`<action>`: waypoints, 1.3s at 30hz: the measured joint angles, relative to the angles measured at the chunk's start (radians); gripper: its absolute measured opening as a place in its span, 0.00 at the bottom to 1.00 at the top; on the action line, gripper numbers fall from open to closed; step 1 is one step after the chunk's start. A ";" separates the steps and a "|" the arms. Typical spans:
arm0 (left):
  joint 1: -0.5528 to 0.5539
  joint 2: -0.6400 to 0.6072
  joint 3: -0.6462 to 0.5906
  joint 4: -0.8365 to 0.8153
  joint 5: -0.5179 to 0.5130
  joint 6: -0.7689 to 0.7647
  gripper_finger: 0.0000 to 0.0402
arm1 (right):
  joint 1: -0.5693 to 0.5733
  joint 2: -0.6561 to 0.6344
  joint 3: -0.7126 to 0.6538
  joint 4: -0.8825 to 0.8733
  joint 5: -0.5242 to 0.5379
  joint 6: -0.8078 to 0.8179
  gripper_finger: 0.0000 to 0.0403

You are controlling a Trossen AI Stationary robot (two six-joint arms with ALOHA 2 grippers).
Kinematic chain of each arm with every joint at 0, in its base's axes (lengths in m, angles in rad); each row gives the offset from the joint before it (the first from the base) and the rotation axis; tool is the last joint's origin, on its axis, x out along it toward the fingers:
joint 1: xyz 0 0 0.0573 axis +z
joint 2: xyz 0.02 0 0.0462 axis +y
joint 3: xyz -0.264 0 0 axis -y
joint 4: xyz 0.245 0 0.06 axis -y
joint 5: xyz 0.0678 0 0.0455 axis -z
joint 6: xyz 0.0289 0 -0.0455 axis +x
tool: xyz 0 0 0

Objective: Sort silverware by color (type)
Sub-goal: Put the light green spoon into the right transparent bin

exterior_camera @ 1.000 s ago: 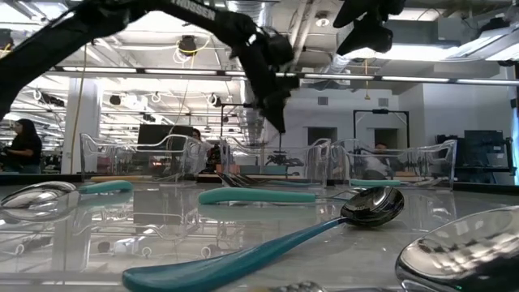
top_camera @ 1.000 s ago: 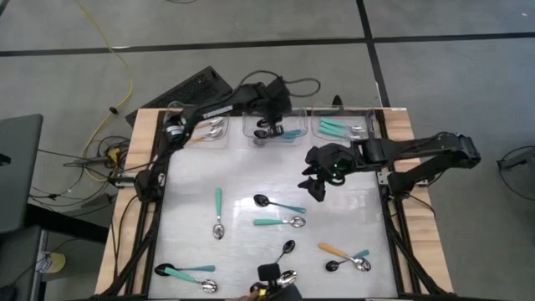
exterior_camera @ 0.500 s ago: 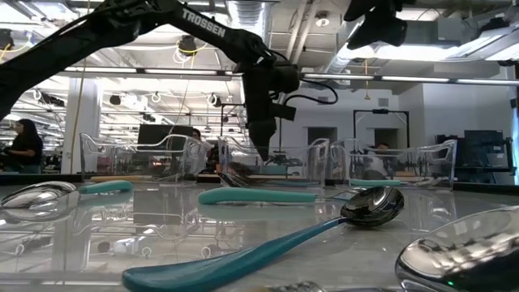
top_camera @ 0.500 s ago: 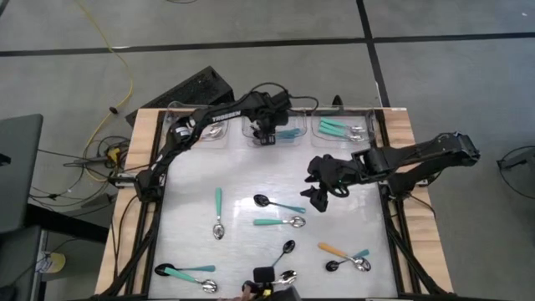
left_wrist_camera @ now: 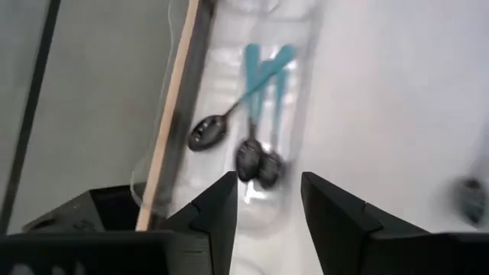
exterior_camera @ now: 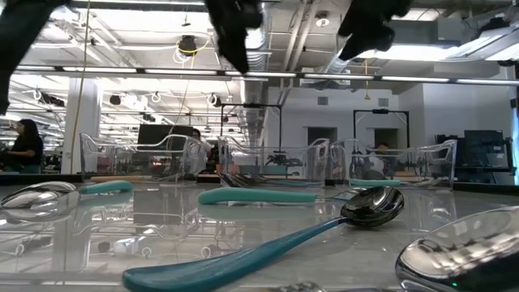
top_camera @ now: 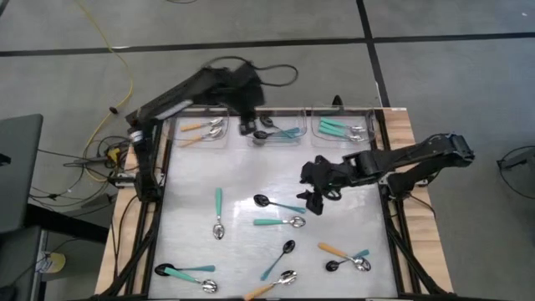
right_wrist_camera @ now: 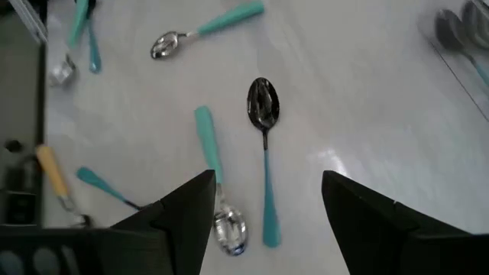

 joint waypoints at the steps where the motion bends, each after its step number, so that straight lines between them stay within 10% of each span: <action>1: -0.008 -0.042 0.000 -0.029 0.021 -0.005 0.33 | 0.000 0.021 0.000 0.015 -0.002 -0.036 0.66; 8: -0.115 -0.390 -0.204 -0.024 0.083 -0.050 0.30 | -0.009 0.219 -0.001 0.264 -0.035 -0.173 0.66; 21: -0.422 -1.070 -1.046 0.405 0.100 -0.317 0.29 | 0.034 0.346 0.001 0.369 -0.258 -0.123 0.66; 39: -0.447 -1.158 -1.232 0.604 0.112 -0.236 0.29 | 0.105 0.628 0.011 0.265 -0.035 0.022 0.63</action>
